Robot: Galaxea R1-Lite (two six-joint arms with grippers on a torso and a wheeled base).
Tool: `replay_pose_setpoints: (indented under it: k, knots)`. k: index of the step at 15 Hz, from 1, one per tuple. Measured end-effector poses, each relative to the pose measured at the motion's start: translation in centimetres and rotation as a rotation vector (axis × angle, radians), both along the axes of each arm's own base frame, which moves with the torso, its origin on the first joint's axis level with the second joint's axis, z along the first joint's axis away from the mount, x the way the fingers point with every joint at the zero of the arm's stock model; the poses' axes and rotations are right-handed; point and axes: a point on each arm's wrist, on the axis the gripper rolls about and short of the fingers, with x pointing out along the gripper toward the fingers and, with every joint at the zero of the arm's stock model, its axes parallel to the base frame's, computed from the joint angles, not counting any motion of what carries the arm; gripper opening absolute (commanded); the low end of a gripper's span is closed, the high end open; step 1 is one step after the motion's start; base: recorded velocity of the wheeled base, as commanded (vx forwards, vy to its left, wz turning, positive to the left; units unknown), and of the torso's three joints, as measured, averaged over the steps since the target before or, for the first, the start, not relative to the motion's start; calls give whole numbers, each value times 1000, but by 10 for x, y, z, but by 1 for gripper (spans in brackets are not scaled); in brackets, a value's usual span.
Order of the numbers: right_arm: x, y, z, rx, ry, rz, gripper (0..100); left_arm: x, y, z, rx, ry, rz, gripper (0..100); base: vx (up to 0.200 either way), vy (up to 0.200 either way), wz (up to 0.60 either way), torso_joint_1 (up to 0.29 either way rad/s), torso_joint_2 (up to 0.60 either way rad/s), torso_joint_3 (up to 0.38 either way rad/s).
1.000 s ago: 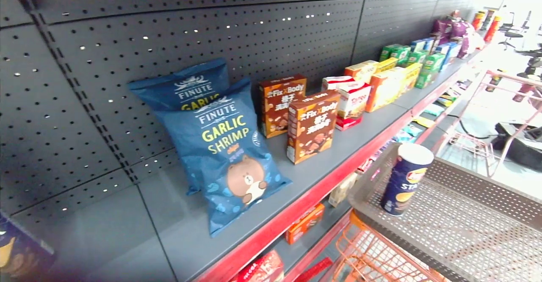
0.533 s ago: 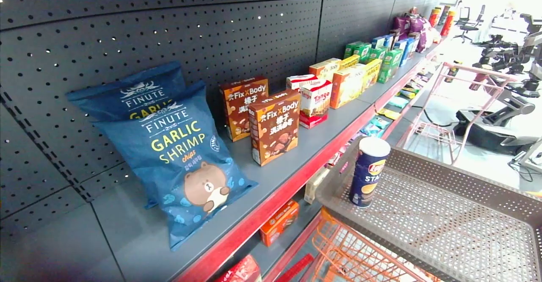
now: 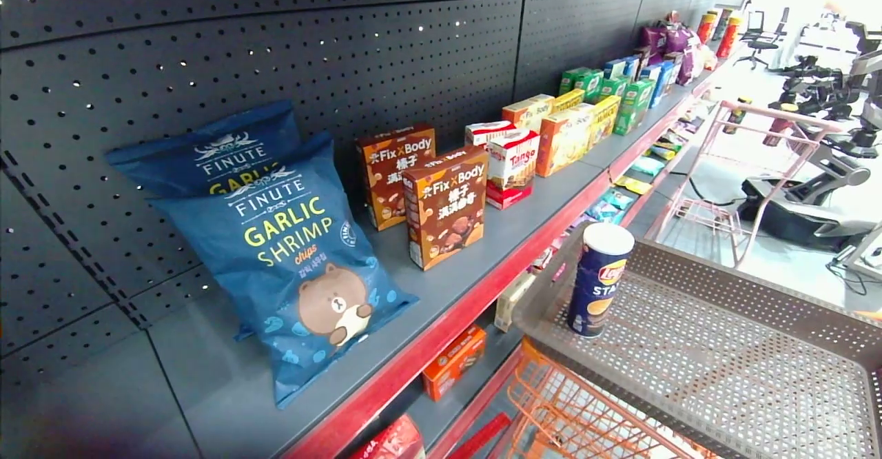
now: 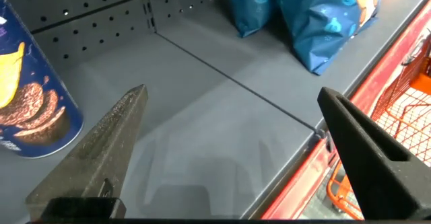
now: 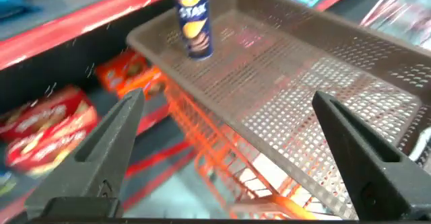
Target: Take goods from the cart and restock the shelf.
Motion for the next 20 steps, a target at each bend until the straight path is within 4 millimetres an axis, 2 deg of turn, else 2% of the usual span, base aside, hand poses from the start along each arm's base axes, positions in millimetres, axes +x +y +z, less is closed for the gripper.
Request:
replay_pose_setpoints:
  k: [3,5,8,10,12,15,20]
  knots:
    - [53,1,26,-20,78,-35,100,0,0,0,0,0,0,100,0,0,0,0,0,0]
    - [103,3,35,-37,102,-43,100,0,0,0,0,0,0,100,0,0,0,0,0,0]
    - [170,17,34,-56,155,18,100,0,0,0,0,0,0,100,0,0,0,0,0,0]
    - [206,31,28,-64,161,75,100,0,0,0,0,0,0,100,0,0,0,0,0,0]
    - [234,42,17,-62,147,117,100,0,0,0,0,0,0,100,0,0,0,0,0,0]
    - [265,51,-5,-67,135,187,100,0,0,0,0,0,0,100,0,0,0,0,0,0]
    - [303,60,-29,-79,149,241,100,0,0,0,0,0,1,100,0,0,0,0,0,0]
